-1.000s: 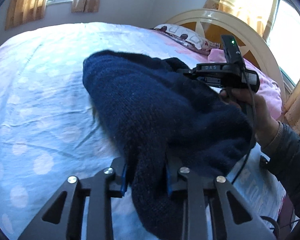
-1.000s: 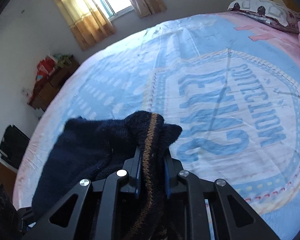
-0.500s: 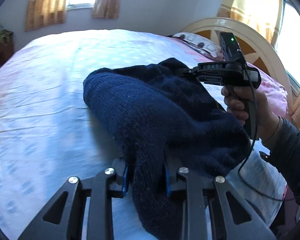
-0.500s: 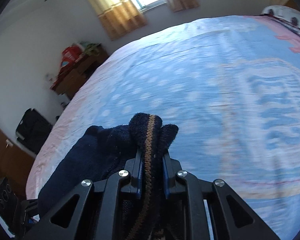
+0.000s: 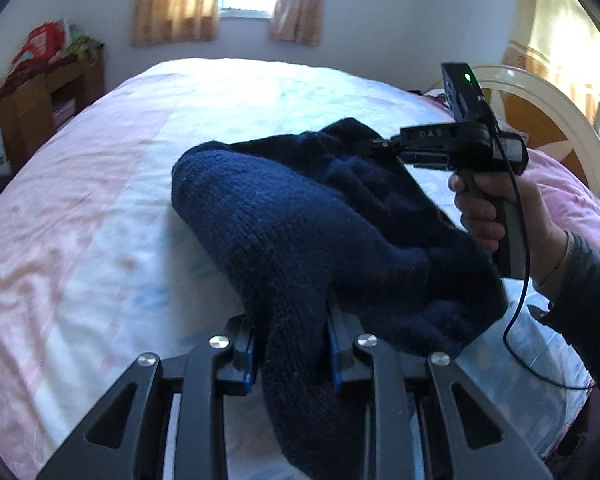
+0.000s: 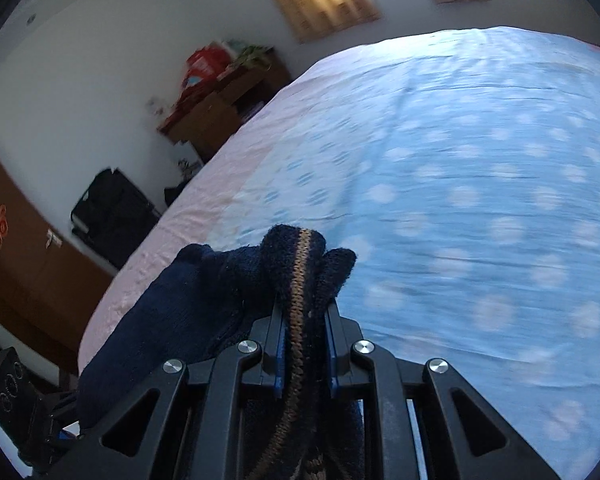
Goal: Fold small clothes
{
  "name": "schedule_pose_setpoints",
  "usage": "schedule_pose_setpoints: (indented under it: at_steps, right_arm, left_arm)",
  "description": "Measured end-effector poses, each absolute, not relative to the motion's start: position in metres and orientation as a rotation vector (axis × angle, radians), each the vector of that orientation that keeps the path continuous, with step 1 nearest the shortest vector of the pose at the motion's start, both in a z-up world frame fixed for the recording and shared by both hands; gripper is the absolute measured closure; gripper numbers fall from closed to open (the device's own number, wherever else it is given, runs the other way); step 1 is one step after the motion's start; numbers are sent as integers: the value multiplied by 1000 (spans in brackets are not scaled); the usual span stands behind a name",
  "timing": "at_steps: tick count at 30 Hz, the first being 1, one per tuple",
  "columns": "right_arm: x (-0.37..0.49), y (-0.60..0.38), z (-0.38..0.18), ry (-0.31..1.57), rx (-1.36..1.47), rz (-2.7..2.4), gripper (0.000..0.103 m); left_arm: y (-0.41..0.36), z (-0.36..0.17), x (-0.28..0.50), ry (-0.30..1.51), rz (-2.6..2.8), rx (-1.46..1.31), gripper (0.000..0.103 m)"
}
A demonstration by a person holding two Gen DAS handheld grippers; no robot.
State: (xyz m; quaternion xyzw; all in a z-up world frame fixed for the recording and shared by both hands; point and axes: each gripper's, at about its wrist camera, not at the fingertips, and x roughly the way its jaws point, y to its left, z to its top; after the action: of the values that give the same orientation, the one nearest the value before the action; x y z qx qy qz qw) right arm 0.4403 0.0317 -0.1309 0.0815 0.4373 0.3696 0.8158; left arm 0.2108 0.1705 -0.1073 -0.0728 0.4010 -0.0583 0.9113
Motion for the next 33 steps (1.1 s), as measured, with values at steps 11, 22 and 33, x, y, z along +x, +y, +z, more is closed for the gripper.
schedule_pose_setpoints:
  at_steps: [11,22,33]
  right_arm:
    - [414,17,-125,869,61,689,72]
    - [287,33,-127,858,-109,907,62]
    - [293,3,-165,854,-15,815,62]
  left_arm:
    - [157,-126,198,812,-13,-101,43]
    - [155,-124,212,746,76,-45,21]
    - [144,-139,202,790,86,-29,7]
